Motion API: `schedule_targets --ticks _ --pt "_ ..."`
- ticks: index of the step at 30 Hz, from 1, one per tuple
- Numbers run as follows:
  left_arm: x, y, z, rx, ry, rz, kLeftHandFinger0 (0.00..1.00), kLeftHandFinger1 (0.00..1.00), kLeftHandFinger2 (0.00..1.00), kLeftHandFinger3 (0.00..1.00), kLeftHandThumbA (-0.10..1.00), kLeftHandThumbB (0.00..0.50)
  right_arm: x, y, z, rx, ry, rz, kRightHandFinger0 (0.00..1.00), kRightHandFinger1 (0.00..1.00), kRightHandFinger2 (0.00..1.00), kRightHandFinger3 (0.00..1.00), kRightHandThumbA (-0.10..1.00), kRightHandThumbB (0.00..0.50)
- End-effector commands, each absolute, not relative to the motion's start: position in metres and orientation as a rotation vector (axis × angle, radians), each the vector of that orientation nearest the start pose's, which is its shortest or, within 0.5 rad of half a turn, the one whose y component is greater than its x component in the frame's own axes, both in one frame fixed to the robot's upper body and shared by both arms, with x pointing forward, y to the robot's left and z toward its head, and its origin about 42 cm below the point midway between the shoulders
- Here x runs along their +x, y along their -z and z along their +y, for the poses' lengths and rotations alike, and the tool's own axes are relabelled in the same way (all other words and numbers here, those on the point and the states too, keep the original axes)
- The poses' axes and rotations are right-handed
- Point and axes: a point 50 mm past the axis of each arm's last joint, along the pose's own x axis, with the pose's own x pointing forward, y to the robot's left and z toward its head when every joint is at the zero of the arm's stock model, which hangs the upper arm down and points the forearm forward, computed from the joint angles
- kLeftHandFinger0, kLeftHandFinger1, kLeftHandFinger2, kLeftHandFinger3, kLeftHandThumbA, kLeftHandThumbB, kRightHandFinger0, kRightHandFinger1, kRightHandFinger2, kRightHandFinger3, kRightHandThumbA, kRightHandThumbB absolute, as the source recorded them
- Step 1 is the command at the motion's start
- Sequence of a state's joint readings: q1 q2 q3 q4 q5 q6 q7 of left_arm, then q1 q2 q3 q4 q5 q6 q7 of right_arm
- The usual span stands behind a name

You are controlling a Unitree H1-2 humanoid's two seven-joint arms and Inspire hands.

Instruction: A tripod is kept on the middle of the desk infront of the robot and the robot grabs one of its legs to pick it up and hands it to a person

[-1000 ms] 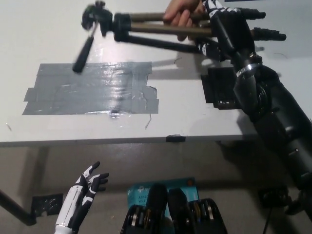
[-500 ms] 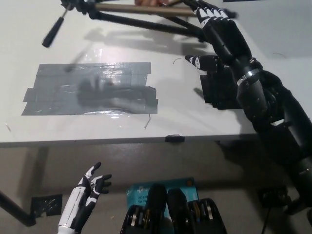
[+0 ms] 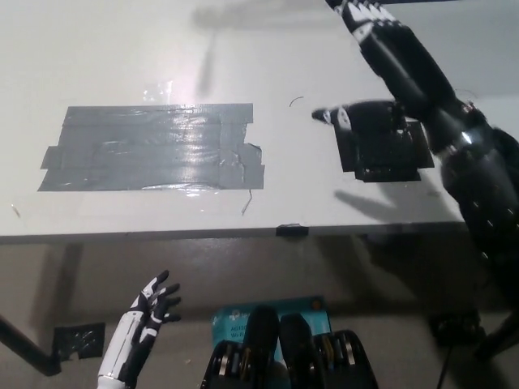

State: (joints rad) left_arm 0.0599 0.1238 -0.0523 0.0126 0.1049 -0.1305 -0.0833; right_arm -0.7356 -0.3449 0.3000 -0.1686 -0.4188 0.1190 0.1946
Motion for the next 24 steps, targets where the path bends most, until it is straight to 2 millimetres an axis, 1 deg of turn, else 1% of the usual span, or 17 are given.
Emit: schedule_targets --ticks 1,2,3,4,5,6,7,8,9,11,13,15,16,18,21,23,24 --pt "0.264 -0.093 0.238 0.251 0.146 -0.106 0.91 0.98 1.00 1.00 1.00 0.043 0.258 -0.419 -0.205 -0.680 -0.574 -0.919 1.00 1.00 1.00 1.00 1.00 0.460" --pt "0.264 -0.093 0.238 0.253 0.147 -0.113 0.93 1.00 1.00 1.00 1.00 0.051 0.250 -0.414 -0.208 -0.672 -0.571 -0.911 1.00 1.00 1.00 1.00 1.00 0.457" --pt "0.265 -0.093 0.238 0.254 0.148 -0.120 0.95 1.00 1.00 1.00 1.00 0.055 0.243 -0.408 -0.210 -0.665 -0.569 -0.901 1.00 1.00 1.00 1.00 0.96 0.491" --pt "0.266 -0.093 0.239 0.255 0.149 -0.125 1.00 1.00 1.00 1.00 1.00 0.082 0.236 -0.398 -0.213 -0.656 -0.574 -0.893 1.00 1.00 1.00 1.00 0.99 0.433" --pt "0.268 -0.094 0.240 0.257 0.150 -0.129 1.00 1.00 1.00 1.00 1.00 0.089 0.228 -0.388 -0.215 -0.645 -0.580 -0.884 1.00 1.00 1.00 1.00 1.00 0.430" --pt "0.269 -0.094 0.240 0.259 0.150 -0.137 1.00 1.00 1.00 1.00 1.00 0.094 0.223 -0.375 -0.217 -0.602 -0.597 -0.849 1.00 1.00 1.00 1.00 0.95 0.422" --pt "0.270 -0.093 0.240 0.256 0.148 -0.139 1.00 1.00 1.00 1.00 1.00 0.110 0.220 -0.368 -0.218 -0.584 -0.599 -0.822 1.00 1.00 1.00 1.00 0.94 0.431" --pt "0.269 -0.092 0.240 0.247 0.146 -0.138 1.00 1.00 1.00 1.00 1.00 0.122 0.216 -0.349 -0.219 -0.552 -0.584 -0.749 1.00 1.00 1.00 1.00 0.96 0.454" --pt "0.269 -0.091 0.240 0.238 0.146 -0.136 1.00 1.00 1.00 1.00 1.00 0.127 0.215 -0.340 -0.219 -0.536 -0.573 -0.716 1.00 1.00 1.00 1.00 0.96 0.455" --pt "0.265 -0.089 0.241 0.226 0.150 -0.139 1.00 1.00 1.00 1.00 1.00 0.145 0.221 -0.301 -0.219 -0.464 -0.526 -0.605 1.00 1.00 1.00 1.00 0.92 0.421" --pt "0.264 -0.089 0.241 0.213 0.153 -0.139 1.00 1.00 1.00 1.00 1.00 0.150 0.225 -0.279 -0.219 -0.434 -0.466 -0.552 1.00 1.00 1.00 1.00 0.89 0.425" --pt "0.262 -0.087 0.242 0.212 0.159 -0.134 1.00 1.00 1.00 1.00 1.00 0.197 0.233 -0.251 -0.218 -0.379 -0.410 -0.520 1.00 1.00 1.00 1.00 0.86 0.391" --pt "0.262 -0.086 0.243 0.218 0.167 -0.134 1.00 1.00 1.00 1.00 1.00 0.200 0.241 -0.232 -0.214 -0.319 -0.380 -0.487 1.00 1.00 1.00 1.00 0.86 0.384" --pt "0.259 -0.085 0.245 0.231 0.179 -0.129 1.00 1.00 1.00 1.00 1.00 0.198 0.246 -0.213 -0.211 -0.280 -0.356 -0.450 1.00 1.00 1.00 1.00 0.90 0.369" --pt "0.256 -0.082 0.242 0.226 0.195 -0.111 1.00 1.00 1.00 1.00 1.00 0.211 0.249 -0.175 -0.206 -0.242 -0.311 -0.379 1.00 1.00 1.00 1.00 0.94 0.346" --pt "0.255 -0.080 0.240 0.221 0.199 -0.111 1.00 1.00 1.00 1.00 1.00 0.187 0.250 -0.159 -0.204 -0.242 -0.299 -0.321 1.00 1.00 1.00 1.00 0.97 0.342" --pt "0.254 -0.078 0.239 0.218 0.199 -0.111 1.00 1.00 1.00 1.00 1.00 0.184 0.252 -0.145 -0.202 -0.230 -0.300 -0.278 1.00 1.00 1.00 1.00 0.97 0.331"
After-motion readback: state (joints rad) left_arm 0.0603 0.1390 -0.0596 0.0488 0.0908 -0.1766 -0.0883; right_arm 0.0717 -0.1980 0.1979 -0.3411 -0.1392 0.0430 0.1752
